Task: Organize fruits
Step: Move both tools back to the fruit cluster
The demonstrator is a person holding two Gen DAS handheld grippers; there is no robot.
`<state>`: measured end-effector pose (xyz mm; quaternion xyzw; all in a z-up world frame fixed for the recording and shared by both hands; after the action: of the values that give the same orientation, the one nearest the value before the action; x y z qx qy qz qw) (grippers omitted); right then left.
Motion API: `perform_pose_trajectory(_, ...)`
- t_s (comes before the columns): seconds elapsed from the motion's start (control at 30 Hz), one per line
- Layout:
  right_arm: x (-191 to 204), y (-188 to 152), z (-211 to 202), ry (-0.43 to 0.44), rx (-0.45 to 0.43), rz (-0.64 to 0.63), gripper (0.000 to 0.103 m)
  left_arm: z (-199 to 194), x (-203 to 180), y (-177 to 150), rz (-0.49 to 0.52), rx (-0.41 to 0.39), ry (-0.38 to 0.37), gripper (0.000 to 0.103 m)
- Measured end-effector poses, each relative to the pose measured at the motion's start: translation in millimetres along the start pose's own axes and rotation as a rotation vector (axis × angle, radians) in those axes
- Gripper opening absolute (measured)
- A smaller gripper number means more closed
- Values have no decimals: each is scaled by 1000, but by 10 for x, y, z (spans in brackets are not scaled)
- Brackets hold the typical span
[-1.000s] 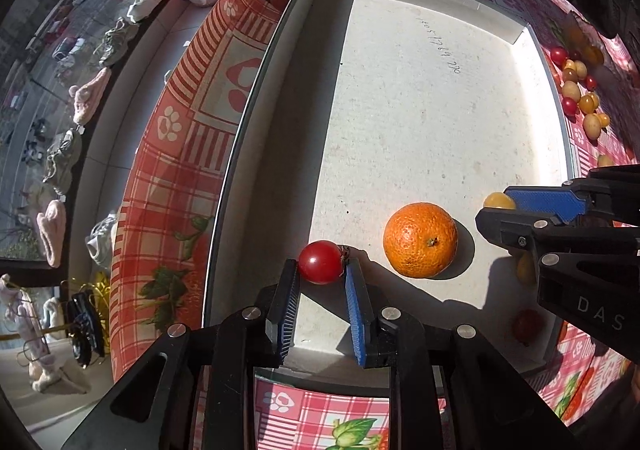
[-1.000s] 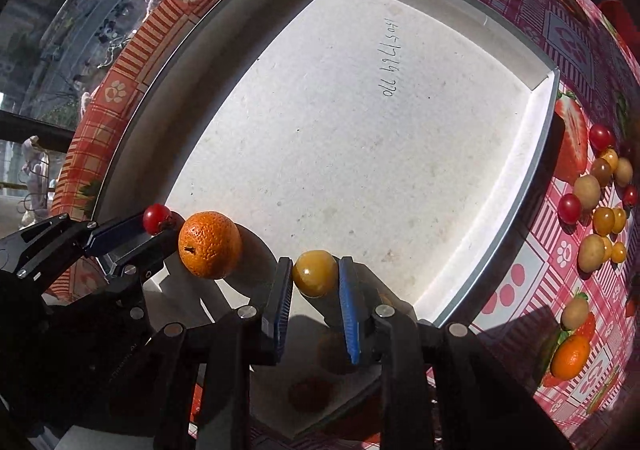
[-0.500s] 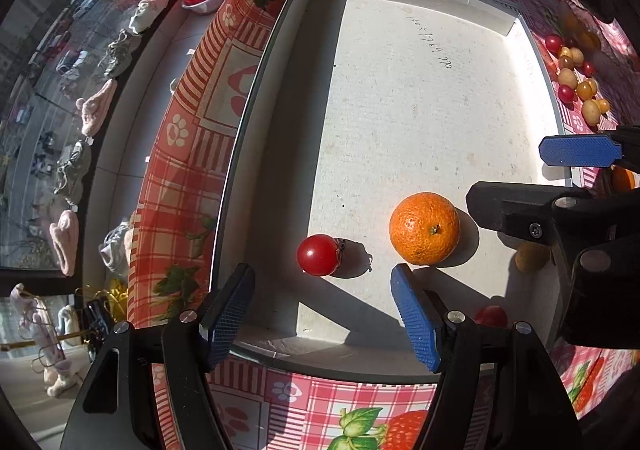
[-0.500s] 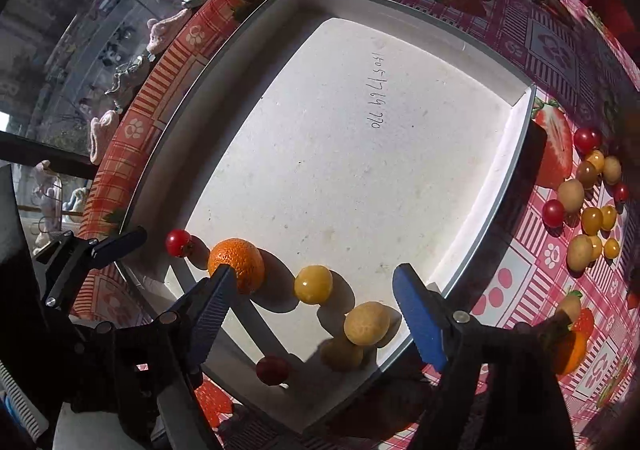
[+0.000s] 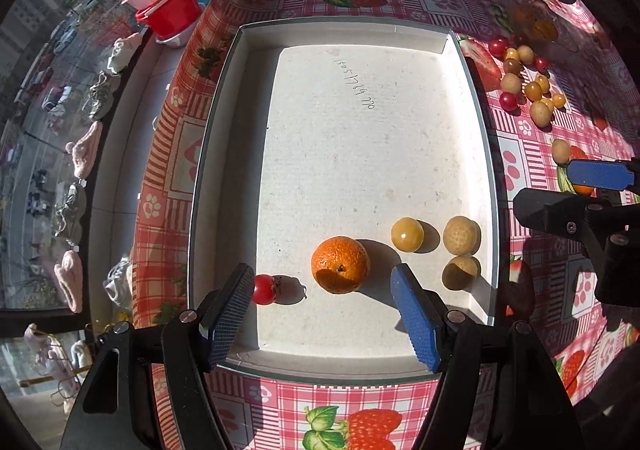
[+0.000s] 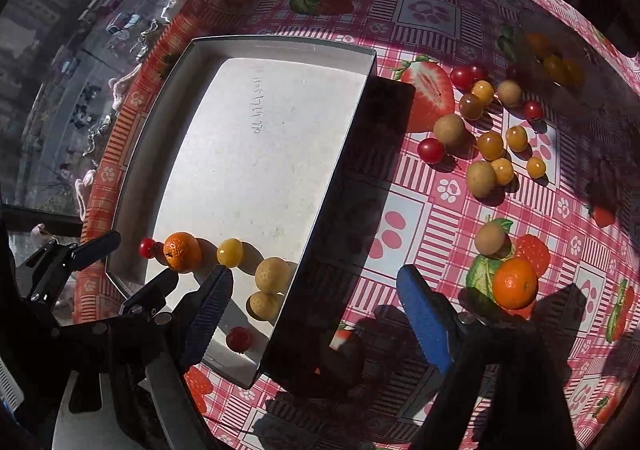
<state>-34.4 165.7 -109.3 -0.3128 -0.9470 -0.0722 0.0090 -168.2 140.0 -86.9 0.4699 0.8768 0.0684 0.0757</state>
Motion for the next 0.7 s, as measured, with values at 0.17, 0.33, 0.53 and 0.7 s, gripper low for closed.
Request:
perform_pose_trajectory(0.17, -544, -161, -34, -58, -1, 98, 87, -47, -375, 192, 63, -10, -49, 72)
perform_pose_trajectory(0.33, -1042, -306, 51, -110, 34, 195, 87, -71, -865, 345, 127, -11, -103, 72)
perform_pose_trajectory(0.53, -1330, -282, 227, -135, 53, 233, 87, 33, -1239, 459, 163, 6, -118, 72)
perform_pose_trajectory(0.7, -1351, -175, 352, -133, 30, 214, 86, 170, -1325, 501, 157, 32, -115, 72)
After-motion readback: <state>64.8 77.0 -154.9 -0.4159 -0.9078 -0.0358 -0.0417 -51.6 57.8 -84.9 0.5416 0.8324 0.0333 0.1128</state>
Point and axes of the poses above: each gripper's, at about its wrist camera, not at the fingertips, and z roughly the way its jaws point, x to its left, y to its top, the point moved 5 cm from there along z, roughly the way its jaws point, and after that the axes turned 9 degrees about -y, right-handed, at the moved point
